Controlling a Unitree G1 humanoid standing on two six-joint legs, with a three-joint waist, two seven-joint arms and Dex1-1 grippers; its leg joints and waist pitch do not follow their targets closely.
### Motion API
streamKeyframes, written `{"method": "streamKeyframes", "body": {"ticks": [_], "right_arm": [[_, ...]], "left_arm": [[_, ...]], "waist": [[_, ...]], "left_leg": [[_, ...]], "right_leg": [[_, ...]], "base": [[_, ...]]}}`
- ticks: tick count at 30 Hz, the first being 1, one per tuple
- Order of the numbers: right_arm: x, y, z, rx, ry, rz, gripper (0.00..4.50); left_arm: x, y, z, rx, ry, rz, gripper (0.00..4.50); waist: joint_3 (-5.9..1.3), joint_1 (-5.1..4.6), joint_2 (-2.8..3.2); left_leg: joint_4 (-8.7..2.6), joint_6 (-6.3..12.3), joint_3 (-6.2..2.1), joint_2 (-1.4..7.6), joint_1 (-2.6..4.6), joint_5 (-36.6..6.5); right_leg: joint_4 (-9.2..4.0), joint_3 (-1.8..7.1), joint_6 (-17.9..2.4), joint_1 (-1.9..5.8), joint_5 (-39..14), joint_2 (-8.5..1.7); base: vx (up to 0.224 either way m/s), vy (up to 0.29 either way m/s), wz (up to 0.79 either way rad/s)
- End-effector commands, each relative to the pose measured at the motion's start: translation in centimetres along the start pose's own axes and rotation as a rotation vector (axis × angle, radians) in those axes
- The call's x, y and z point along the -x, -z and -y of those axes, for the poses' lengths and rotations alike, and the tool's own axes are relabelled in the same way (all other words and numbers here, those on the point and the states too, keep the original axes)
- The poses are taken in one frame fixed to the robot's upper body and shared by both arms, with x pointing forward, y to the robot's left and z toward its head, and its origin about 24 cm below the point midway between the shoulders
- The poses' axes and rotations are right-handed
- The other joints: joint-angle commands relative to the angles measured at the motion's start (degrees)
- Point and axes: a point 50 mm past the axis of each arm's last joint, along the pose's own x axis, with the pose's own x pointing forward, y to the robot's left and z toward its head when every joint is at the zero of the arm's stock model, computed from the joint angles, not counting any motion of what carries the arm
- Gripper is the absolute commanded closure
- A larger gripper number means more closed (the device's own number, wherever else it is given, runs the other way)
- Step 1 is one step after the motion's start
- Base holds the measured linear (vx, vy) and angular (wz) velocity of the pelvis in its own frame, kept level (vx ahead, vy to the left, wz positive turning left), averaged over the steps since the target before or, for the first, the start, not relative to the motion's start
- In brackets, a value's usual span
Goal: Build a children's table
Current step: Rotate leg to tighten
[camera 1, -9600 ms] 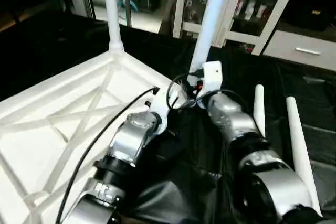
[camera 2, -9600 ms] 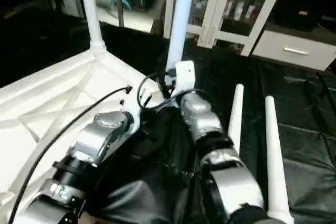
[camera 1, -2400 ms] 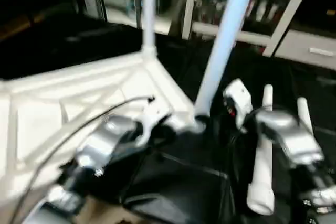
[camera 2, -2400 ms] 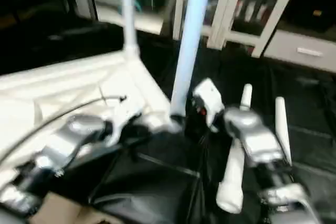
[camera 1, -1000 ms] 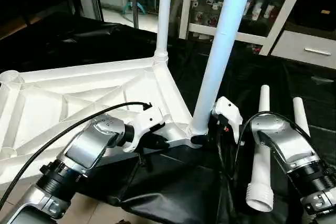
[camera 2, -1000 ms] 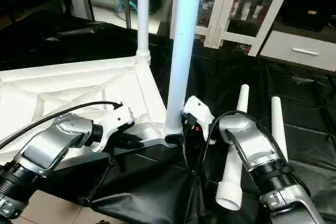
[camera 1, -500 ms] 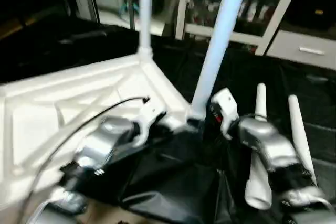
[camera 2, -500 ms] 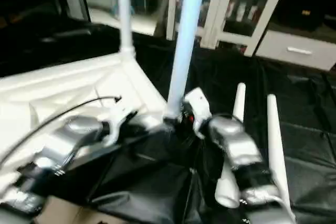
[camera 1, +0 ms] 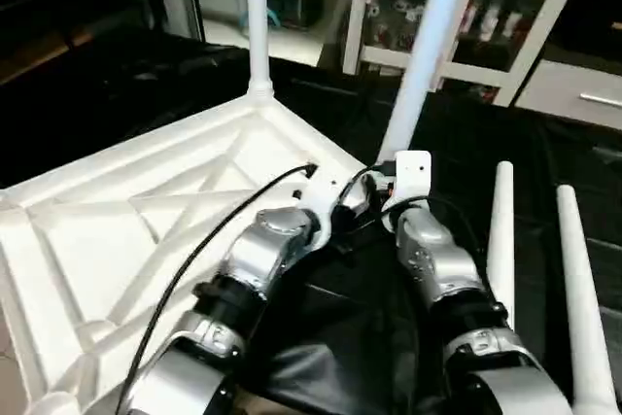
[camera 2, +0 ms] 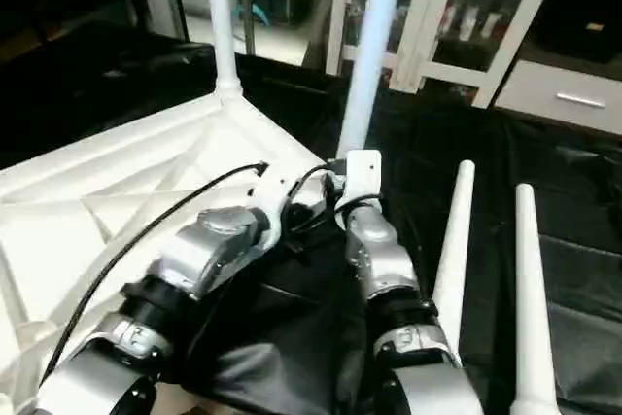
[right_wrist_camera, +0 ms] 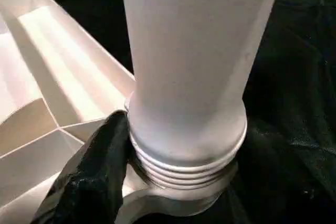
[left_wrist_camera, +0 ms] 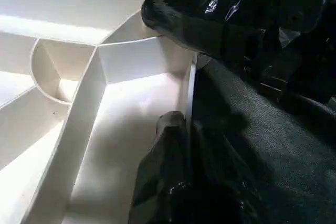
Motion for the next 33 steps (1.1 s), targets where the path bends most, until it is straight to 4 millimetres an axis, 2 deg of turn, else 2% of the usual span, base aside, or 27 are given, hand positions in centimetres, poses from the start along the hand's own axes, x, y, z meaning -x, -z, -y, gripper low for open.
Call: {"method": "streamKeyframes", "body": {"ticks": [1,4,5,6,7,8,10,11,12,14,15,16,17,18,19,20,22,24,28,29,33], "right_arm": [[0.0,-0.3,-1.9,-0.003,-0.077,0.026,1.78],[0.0,-0.8,-1.8,0.026,-0.114,0.071,1.78],[0.2,-1.2,-1.7,0.037,-0.142,0.102,1.43],[0.2,-1.3,-1.7,0.036,-0.146,0.103,1.22],[0.4,-1.6,-1.3,0.026,-0.180,0.116,1.22],[0.6,-1.9,-0.9,0.026,-0.207,0.121,1.08],[1.0,-2.4,-0.2,0.050,-0.264,0.128,1.02],[1.0,-2.5,0.1,0.059,-0.279,0.129,0.76],[1.2,-2.6,0.6,0.072,-0.313,0.110,0.71],[1.6,-2.8,1.9,0.116,-0.407,0.050,0.57],[1.6,-2.8,1.9,0.116,-0.407,0.050,0.44],[1.9,-3.1,2.4,0.154,-0.471,0.030,0.33],[2.2,-3.2,2.8,0.175,-0.522,0.014,0.27],[2.2,-3.2,2.8,0.175,-0.522,0.014,0.22],[2.7,-3.4,3.2,0.232,-0.589,-0.001,0.14],[3.3,-3.5,3.7,0.294,-0.673,-0.038,0.06],[3.9,-3.5,3.9,0.336,-0.746,-0.068,0.06],[5.3,-3.3,4.5,0.412,-0.903,-0.142,0.06],[5.7,-3.2,4.8,0.437,-0.956,-0.175,0.06],[6.0,-3.1,4.8,0.448,-0.989,-0.195,0.06],[6.2,-2.8,4.7,0.482,-1.031,-0.232,0.06]], "left_arm": [[0.5,0.0,-1.9,0.040,-0.148,0.054,4.50],[0.5,0.1,-2.1,0.026,-0.140,0.053,4.50],[0.7,0.1,-2.3,0.011,-0.126,0.055,4.50],[0.7,0.2,-2.3,0.010,-0.123,0.053,4.50],[1.0,0.4,-2.3,-0.002,-0.093,0.042,4.50],[1.2,0.5,-2.3,-0.018,-0.061,0.042,4.50],[1.8,1.0,-2.3,-0.039,-0.007,0.018,4.50],[1.9,1.1,-2.2,-0.048,0.009,0.011,4.50],[2.3,1.5,-2.3,-0.055,0.038,-0.008,4.50],[3.2,2.3,-2.2,-0.071,0.120,-0.043,4.50],[3.2,2.3,-2.2,-0.071,0.120,-0.043,4.50],[3.7,2.6,-2.1,-0.077,0.166,-0.057,4.50],[4.1,2.8,-2.0,-0.085,0.202,-0.069,4.50],[4.1,2.8,-2.0,-0.085,0.202,-0.069,4.50],[4.6,3.1,-1.9,-0.099,0.242,-0.085,4.50],[5.3,3.4,-1.9,-0.116,0.288,-0.109,4.50],[5.7,3.6,-1.8,-0.129,0.320,-0.124,4.50],[6.7,3.9,-1.6,-0.170,0.408,-0.155,4.50],[7.3,4.0,-1.4,-0.184,0.454,-0.176,4.50],[7.5,4.0,-1.4,-0.192,0.473,-0.188,4.50],[7.8,4.0,-1.3,-0.198,0.488,-0.202,4.50]], "waist": [[-3.22,-0.27,-0.62],[-3.16,-0.33,-0.65],[-3.15,-0.34,-0.94],[-3.15,-0.25,-0.84],[-3.14,-0.24,-0.88],[-3.13,-0.15,-0.83],[-2.97,-0.85,-0.81],[-3.21,-0.87,-0.71],[-3.20,-1.02,-0.39],[-3.18,-1.04,-0.63],[-3.22,-0.91,-0.48],[-3.18,-0.95,0.12],[-3.27,-1.02,-0.16],[-3.13,-1.01,-0.10],[-3.12,-1.04,-0.16],[-3.12,-1.02,0.09],[-2.97,-0.93,0.01],[-3.00,-0.73,-0.13],[-2.82,-0.53,-0.39],[-2.76,-0.45,-0.26],[-2.90,-0.18,-0.28]], "left_leg": [[-4.42,1.14,-0.53,2.07,0.15,-10.9],[-4.42,1.62,-0.53,2.07,0.02,-11.0],[-4.40,1.91,-0.50,2.07,-0.05,-10.9],[-4.37,2.13,-0.52,2.06,-0.12,-10.6],[-4.35,2.30,-0.48,2.04,-0.16,-10.3],[-4.28,2.82,-0.49,2.03,-0.32,-9.9],[-4.80,2.96,-0.97,2.06,-1.19,-10.0],[-4.45,2.98,-0.85,2.32,-0.55,-9.7],[-4.27,3.20,-0.74,2.34,-0.27,-8.6],[-4.16,4.08,-0.60,2.29,-0.43,-6.7],[-4.06,4.61,-0.64,2.37,-0.35,-6.1],[-4.02,4.54,-0.57,2.41,-0.29,-6.0],[-3.93,4.66,-0.53,2.42,-0.19,-6.2],[-4.02,4.73,-0.53,2.43,-0.25,-6.5],[-4.00,4.65,-0.48,2.45,-0.24,-6.8],[-3.96,4.39,-0.54,2.50,-0.12,-7.7],[-4.04,4.39,-0.54,2.67,-0.11,-8.2],[-3.99,4.42,-0.57,2.69,-0.07,-8.8],[-4.16,3.71,-0.55,2.68,0.00,-10.6],[-4.28,3.26,-0.62,2.78,0.09,-11.1],[-4.16,2.96,-0.59,2.75,0.15,-9.9]], "right_leg": [[-4.31,2.42,-8.5,2.42,-10.9,-2.99],[-4.38,2.41,-8.6,2.48,-11.2,-3.07],[-4.41,2.40,-8.5,2.50,-11.4,-3.06],[-4.37,2.41,-8.4,2.59,-11.6,-3.12],[-4.37,2.42,-8.4,2.58,-11.5,-3.13],[-4.33,2.44,-8.3,2.68,-11.0,-3.11],[-4.25,2.17,-7.3,3.26,-12.3,-3.07],[-4.42,2.26,-7.5,2.96,-12.0,-3.31],[-4.19,2.36,-8.9,2.68,-10.1,-3.14],[-3.76,2.43,-10.8,2.95,-6.5,-2.97],[-3.53,2.29,-11.8,3.11,-5.2,-2.97],[-3.52,2.39,-12.2,2.88,-4.8,-3.00],[-3.44,2.30,-13.0,3.01,-4.1,-2.94],[-3.49,2.31,-13.5,3.05,-4.1,-2.89],[-3.50,2.35,-13.7,3.03,-4.4,-2.94],[-3.50,2.29,-13.8,3.01,-5.0,-2.89],[-3.52,2.38,-14.0,3.09,-5.2,-2.95],[-3.59,2.39,-14.1,3.13,-6.1,-3.08],[-3.92,2.44,-13.7,2.93,-10.2,-3.17],[-3.99,2.47,-13.5,2.87,-11.4,-3.19],[-3.72,2.50,-13.8,2.82,-9.3,-3.08]], "base": [[0.000,0.000,0.00],[0.000,0.000,0.00],[0.000,0.000,0.00],[0.000,0.000,0.00],[0.000,0.000,0.00],[0.000,0.000,0.00],[0.000,0.000,0.00],[0.000,0.000,0.00],[0.000,0.000,0.00],[0.000,0.000,0.00],[0.000,0.000,0.00],[0.000,0.000,0.00],[0.000,0.000,0.00],[0.000,0.000,0.00],[0.000,0.000,0.00],[0.000,0.000,0.00],[0.000,0.000,0.00],[0.000,0.000,0.00],[0.000,0.000,0.00],[0.000,0.000,0.00],[0.000,0.000,0.00]]}}
